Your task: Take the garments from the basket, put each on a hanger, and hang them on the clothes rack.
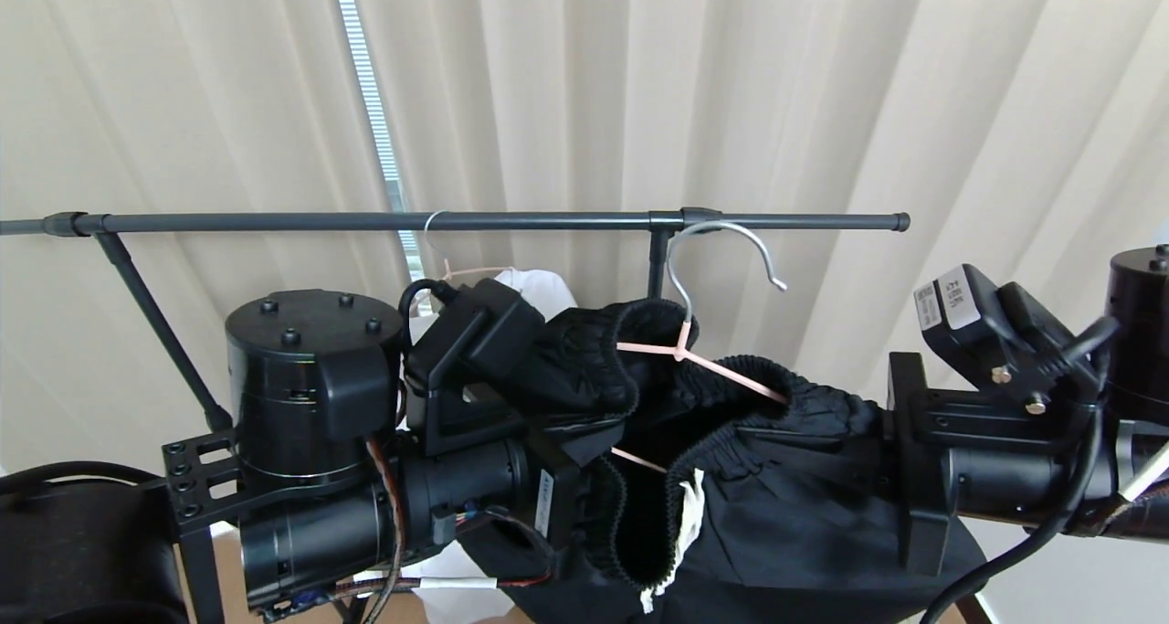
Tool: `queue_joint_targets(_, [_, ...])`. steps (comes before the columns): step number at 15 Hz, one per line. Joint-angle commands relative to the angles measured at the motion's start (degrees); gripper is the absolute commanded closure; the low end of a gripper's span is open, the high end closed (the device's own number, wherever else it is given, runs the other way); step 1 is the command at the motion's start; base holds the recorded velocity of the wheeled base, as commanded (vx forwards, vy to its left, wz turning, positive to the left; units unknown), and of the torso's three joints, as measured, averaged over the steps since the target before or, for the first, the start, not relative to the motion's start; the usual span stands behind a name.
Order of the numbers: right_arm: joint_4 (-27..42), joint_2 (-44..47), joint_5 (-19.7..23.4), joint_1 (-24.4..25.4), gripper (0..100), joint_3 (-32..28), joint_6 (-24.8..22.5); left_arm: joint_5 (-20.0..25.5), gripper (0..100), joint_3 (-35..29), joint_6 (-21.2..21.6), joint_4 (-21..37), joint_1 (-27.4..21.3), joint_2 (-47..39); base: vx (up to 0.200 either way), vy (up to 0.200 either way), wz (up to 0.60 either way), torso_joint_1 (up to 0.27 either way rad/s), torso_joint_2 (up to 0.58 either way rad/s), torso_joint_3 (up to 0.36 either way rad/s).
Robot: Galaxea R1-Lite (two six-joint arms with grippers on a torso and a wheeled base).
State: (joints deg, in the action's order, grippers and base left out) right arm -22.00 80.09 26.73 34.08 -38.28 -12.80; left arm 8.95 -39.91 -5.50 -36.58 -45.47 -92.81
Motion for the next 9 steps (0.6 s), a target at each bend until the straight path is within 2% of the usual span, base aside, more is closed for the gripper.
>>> queue_joint_targets(1, [-0.1, -1.7, 0.0, 0.8, 100, 0.4, -0.1, 0.0, 100, -0.1, -0.1, -1.5, -0.1, -2.1, 0.000, 0.000, 0.00, 0.000, 0.00, 0.000])
queue_joint_targets(5, [-0.1, -2.0, 0.0, 0.8, 100, 0.7, -0.2, -0.1, 100, 0.3, -0.1, -3.4, -0.1, -2.6, 0.000, 0.000, 0.00, 0.000, 0.00, 0.000])
queue_joint_targets(6, [-0.1, -2.0, 0.0, 0.8, 100, 0.7, -0.2, 0.0, 0, 0.4, -0.1, -3.9, -0.1, -2.6, 0.000, 0.000, 0.00, 0.000, 0.00, 0.000])
queue_joint_targets(9, [-0.1, -2.0, 0.0, 0.7, 100, 0.7, -0.2, -0.1, 0, 3.2, 0.2, -5.9, -1.9, -1.9, 0.000, 0.000, 0.00, 0.000, 0.00, 0.000])
